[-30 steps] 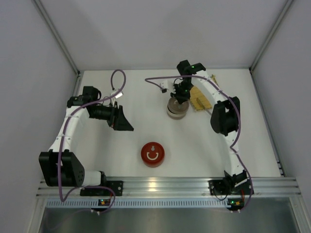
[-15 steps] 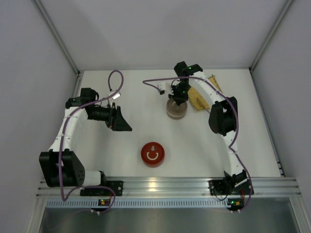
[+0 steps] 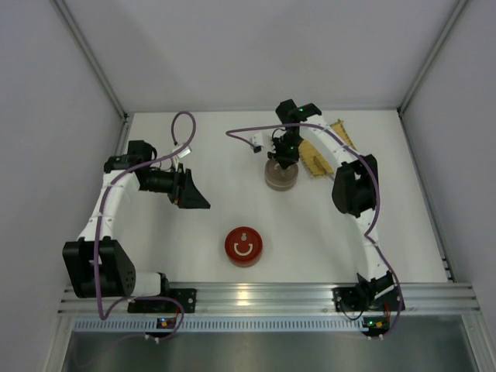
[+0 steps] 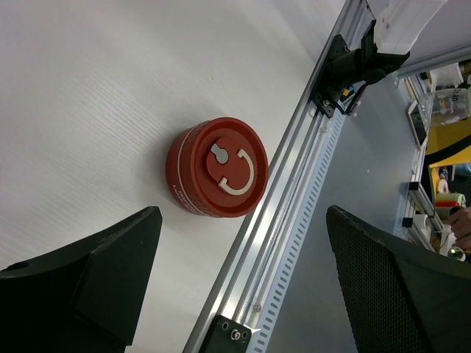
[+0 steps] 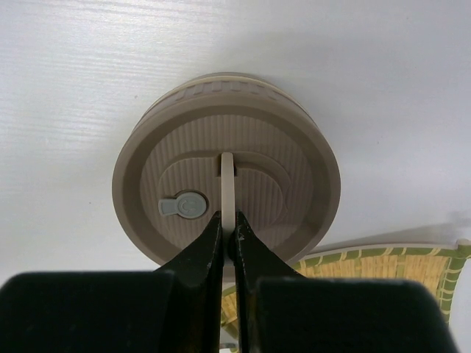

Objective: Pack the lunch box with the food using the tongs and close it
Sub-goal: Close the box lid on the packing box, then adjust the box lid on the packing box, then adjust the packing box at the center of the board.

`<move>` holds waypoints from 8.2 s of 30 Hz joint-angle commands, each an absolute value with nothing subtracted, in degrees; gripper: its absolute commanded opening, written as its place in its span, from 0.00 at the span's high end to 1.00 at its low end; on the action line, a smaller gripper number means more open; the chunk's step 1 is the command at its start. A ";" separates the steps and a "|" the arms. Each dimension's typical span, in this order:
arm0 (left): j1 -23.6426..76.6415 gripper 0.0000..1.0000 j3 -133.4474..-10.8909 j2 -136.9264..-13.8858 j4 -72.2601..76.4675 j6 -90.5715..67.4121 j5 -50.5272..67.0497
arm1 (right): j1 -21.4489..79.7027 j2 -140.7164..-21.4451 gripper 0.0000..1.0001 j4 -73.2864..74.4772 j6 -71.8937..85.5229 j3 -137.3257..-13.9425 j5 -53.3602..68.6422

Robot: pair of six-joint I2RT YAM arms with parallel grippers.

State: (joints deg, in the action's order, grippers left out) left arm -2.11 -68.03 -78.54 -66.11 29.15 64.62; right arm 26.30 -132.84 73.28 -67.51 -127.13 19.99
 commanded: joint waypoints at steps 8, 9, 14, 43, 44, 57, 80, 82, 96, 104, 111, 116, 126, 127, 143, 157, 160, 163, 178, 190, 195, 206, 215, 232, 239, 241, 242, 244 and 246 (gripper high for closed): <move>-2.90 0.02 -67.59 -79.19 -66.09 31.55 68.03 | 28.47 -131.66 1.00 74.36 -69.34 -126.39 19.51; -2.90 0.02 -67.59 -79.10 -66.27 31.64 68.03 | 28.74 -131.75 1.00 74.27 -69.43 -125.52 19.16; -3.43 0.02 -67.76 -79.10 -66.80 32.34 68.03 | 29.70 -131.05 1.00 72.25 -69.08 -121.47 16.00; -5.54 0.02 -68.21 -73.92 -62.69 26.75 64.08 | 31.11 -114.79 1.00 54.59 -33.32 -88.60 16.71; -5.62 0.02 -66.90 -71.91 -60.66 25.07 62.33 | 31.29 -114.79 1.00 53.80 -31.31 -87.72 16.18; -5.62 0.02 -62.93 -66.97 -46.41 14.07 51.07 | 31.64 -113.38 1.00 43.95 -8.37 -76.39 14.85; 3.77 0.36 -55.99 -67.32 -33.14 12.92 46.67 | 34.01 -104.77 1.00 32.70 5.10 -62.32 22.50; 8.33 0.48 -56.25 -69.42 -31.82 11.43 46.50 | 34.01 -104.24 1.00 32.08 5.27 -61.53 23.46; 18.28 0.63 -59.41 -78.05 -22.77 2.63 41.57 | 34.19 -97.56 1.00 34.80 10.90 -58.45 11.69; 18.19 0.59 -59.94 -76.55 -25.66 4.92 41.22 | 33.49 -95.27 0.77 33.66 8.70 -54.84 21.88; 18.19 0.56 -59.85 -75.15 -27.25 5.98 40.17 | 33.05 -92.99 0.59 35.77 7.56 -57.13 20.22; 18.19 0.55 -59.85 -74.88 -27.42 6.15 39.90 | 32.70 -89.22 0.49 37.00 6.77 -57.83 16.97; 18.19 0.55 -59.68 -74.27 -27.86 6.33 39.46 | 31.64 -83.76 0.38 38.58 2.91 -60.20 17.14; 18.19 0.55 -59.68 -74.27 -27.95 6.42 39.38 | 31.55 -83.41 0.37 38.58 2.55 -60.29 17.23; 18.19 0.54 -59.85 -73.92 -28.48 6.85 38.94 | 27.34 -83.50 0.67 36.30 -2.54 -64.34 19.66; 18.19 0.54 -61.25 -75.59 -28.39 6.94 39.55 | 26.63 -83.49 1.00 45.17 -21.53 -68.02 44.02; 18.19 0.54 -61.87 -76.02 -28.13 6.77 39.55 | 27.42 -85.07 1.00 45.97 -22.50 -69.25 44.74; 18.19 0.54 -62.23 -76.29 -28.30 6.94 39.55 | 27.95 -88.14 1.00 46.41 -22.76 -71.36 42.20; 18.02 0.53 -61.96 -76.99 -29.44 8.17 38.50 | 29.79 -94.92 1.00 49.13 -29.26 -76.99 38.06; 17.93 0.53 -61.79 -77.70 -29.18 7.56 39.29 | 33.31 -95.10 1.00 50.81 -31.64 -74.71 37.63; 17.75 0.53 -61.87 -77.87 -29.18 7.21 39.28 | 33.31 -96.85 1.00 47.47 -30.24 -74.53 30.77; 17.05 0.53 -62.23 -79.01 -28.65 6.42 40.69 | 26.81 -101.07 1.00 47.72 -26.99 -78.57 37.70; 17.05 0.54 -63.19 -83.75 -23.12 2.90 44.21 | 19.95 -103.63 1.00 47.72 -24.70 -78.84 46.49; 27.24 0.56 -80.24 -102.39 -28.12 4.75 36.92 | 15.91 -102.57 0.65 40.43 -19.25 -76.56 41.66; 31.72 0.44 -83.40 -106.78 -31.20 6.68 34.20 | 14.68 -102.57 0.60 39.29 -17.84 -73.39 44.03; 32.43 0.44 -84.28 -107.84 -31.38 6.77 33.75 | 14.68 -103.09 0.57 39.11 -17.58 -73.13 44.47; 33.04 0.44 -84.81 -108.19 -31.29 7.12 33.49 | 14.59 -103.44 0.57 38.76 -17.32 -72.69 44.47; 33.92 0.44 -85.51 -109.68 -31.90 7.82 32.70 | 14.59 -103.97 0.56 38.67 -17.31 -72.60 44.91; 34.63 0.45 -86.22 -110.74 -33.39 8.61 32.26 | 14.68 -104.76 0.56 38.58 -17.05 -72.60 45.70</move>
